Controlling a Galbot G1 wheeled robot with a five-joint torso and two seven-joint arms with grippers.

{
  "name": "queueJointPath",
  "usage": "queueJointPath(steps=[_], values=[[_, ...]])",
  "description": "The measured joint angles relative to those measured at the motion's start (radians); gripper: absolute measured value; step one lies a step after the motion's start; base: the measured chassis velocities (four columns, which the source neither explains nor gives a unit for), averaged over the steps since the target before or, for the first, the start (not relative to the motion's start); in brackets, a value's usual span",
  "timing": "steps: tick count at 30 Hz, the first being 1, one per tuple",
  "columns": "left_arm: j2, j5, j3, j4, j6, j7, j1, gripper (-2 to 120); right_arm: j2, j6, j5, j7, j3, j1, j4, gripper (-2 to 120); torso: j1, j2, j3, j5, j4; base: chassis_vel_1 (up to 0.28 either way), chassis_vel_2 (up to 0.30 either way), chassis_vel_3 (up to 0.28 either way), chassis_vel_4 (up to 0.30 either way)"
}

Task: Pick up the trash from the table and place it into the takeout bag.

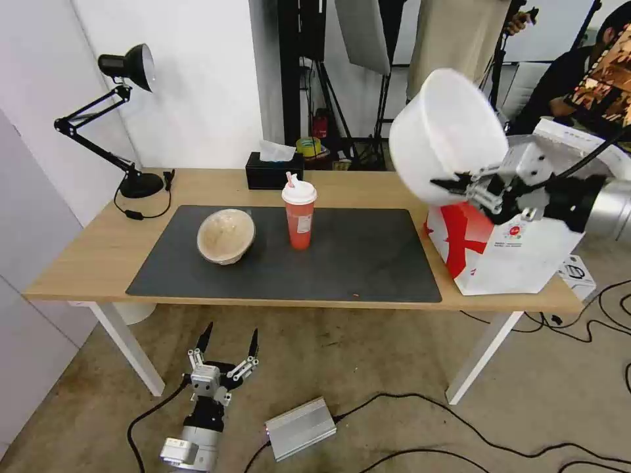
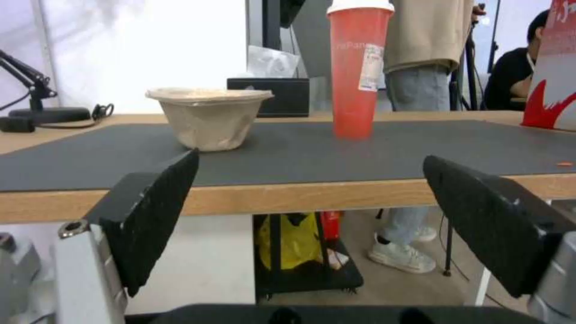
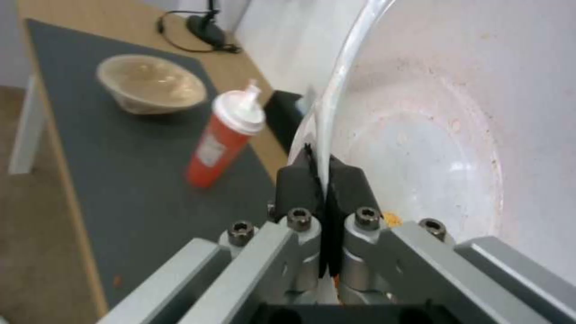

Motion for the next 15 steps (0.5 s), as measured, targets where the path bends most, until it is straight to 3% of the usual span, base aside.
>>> queueJointPath(steps=[2, 8, 15], values=[[0.002, -0.001, -0.001, 0.0, 0.0, 0.0, -0.001, 100, 0.0, 0.001, 0.001, 0.001, 0.013, -0.007, -0.008, 0, 0.0, 0.0, 0.0, 0.0, 0.0, 0.0, 0.0, 0.0, 0.0], [0.011, -0.005, -0.002, 0.007, -0.001, 0.0, -0.007, 100, -0.012, 0.007, 0.01, 0.003, 0.265, -0.18, -0.05, 0, 0.0, 0.0, 0.0, 0.0001, 0.0, 0.0, 0.0, 0.0, 0.0], [0.013, -0.005, 0.004, 0.01, -0.001, 0.0, -0.011, 100, -0.023, 0.019, 0.007, 0.001, 0.291, -0.204, -0.095, 0, 0.0, 0.0, 0.0, 0.0, 0.0, 0.0, 0.0, 0.0, 0.0]])
